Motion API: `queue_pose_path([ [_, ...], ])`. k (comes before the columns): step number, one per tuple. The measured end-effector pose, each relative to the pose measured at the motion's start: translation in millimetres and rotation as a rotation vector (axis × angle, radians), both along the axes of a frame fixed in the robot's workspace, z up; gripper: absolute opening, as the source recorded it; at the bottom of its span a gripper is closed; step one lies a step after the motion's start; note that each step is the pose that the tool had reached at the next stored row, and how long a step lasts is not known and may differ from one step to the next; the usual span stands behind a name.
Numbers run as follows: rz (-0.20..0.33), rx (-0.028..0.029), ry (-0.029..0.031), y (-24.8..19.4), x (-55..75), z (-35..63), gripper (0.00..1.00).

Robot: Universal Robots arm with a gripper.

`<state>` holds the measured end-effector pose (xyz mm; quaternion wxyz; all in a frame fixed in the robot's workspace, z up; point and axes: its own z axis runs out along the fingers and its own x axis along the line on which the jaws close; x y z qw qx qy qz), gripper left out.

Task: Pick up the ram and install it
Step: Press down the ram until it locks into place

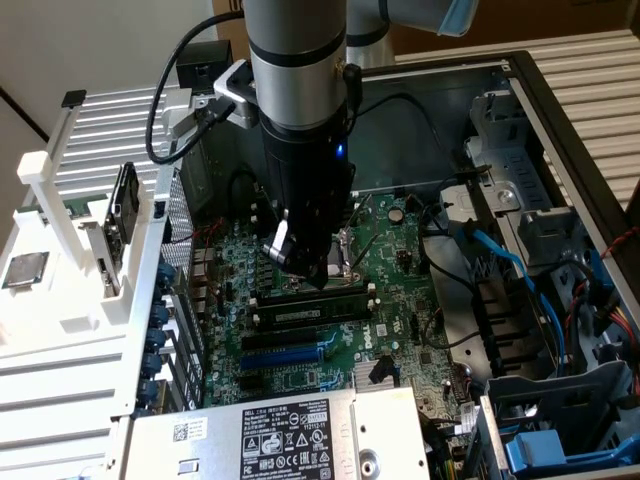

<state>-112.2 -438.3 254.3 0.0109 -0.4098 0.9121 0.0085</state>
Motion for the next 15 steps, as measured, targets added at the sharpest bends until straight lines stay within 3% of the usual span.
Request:
queue_pose_path([
  [7, -0.128, 0.0, 0.0001, 0.0, 0.0, 0.0, 0.11],
  [15, -0.23, 0.0001, 0.0, 0.0, 0.0, 0.0, 0.11],
])
